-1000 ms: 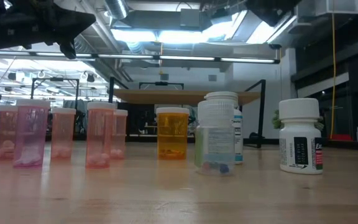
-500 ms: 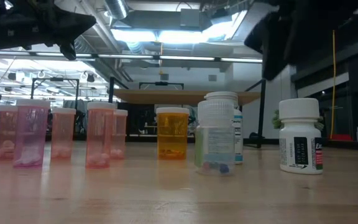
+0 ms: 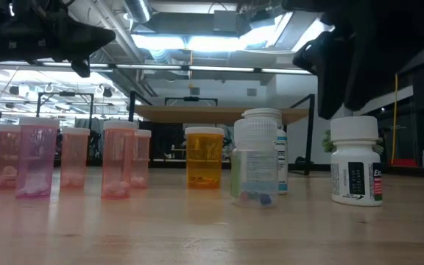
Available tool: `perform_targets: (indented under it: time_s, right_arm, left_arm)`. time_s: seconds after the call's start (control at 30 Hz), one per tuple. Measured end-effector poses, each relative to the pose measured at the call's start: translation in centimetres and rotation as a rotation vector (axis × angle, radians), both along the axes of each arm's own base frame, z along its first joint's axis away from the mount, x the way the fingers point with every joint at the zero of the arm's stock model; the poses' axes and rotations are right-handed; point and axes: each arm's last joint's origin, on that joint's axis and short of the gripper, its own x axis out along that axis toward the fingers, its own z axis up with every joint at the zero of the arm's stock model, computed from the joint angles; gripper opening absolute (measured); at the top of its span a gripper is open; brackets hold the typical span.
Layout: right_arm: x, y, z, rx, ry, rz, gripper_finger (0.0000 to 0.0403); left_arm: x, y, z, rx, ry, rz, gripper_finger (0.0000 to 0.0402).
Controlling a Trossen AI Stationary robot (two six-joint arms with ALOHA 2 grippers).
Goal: Pick and place medicine bottles onto shelf by color
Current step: Put the small white pill bottle on the shelf
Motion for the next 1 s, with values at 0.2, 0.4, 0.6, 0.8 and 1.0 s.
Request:
perform_targets:
  time_s: [0.2, 0.4, 0.6, 0.8, 1.0]
  right_arm:
    - [0.0, 0.0, -0.1, -0.002, 0.005, 0.000, 0.0177]
    - [0.0, 0.1, -0.4, 0.012, 0.021, 0.002, 0.0177]
    - [0.1, 0.1, -0.9, 0.008, 0.046, -0.017, 0.0177]
    - [-0.1, 0.1, -1.0, 0.012, 0.064, -0.041, 0.0177]
    - [-0.4, 0.0, -1.2, 0.019, 0.113, -0.033, 0.0177]
  left_arm:
    - [0.0, 0.0, 0.0, 0.000, -0.001, -0.001, 0.0000]
    - [0.0, 0.0, 0.0, 0.000, -0.001, -0.001, 0.0000]
    - [0.0, 0.0, 0.0, 0.000, 0.000, 0.000, 0.0000]
    - [0.0, 0.0, 0.0, 0.000, 0.000, 0.000, 0.0000]
    - [0.0, 0.0, 0.0, 0.000, -0.001, -0.001, 0.0000]
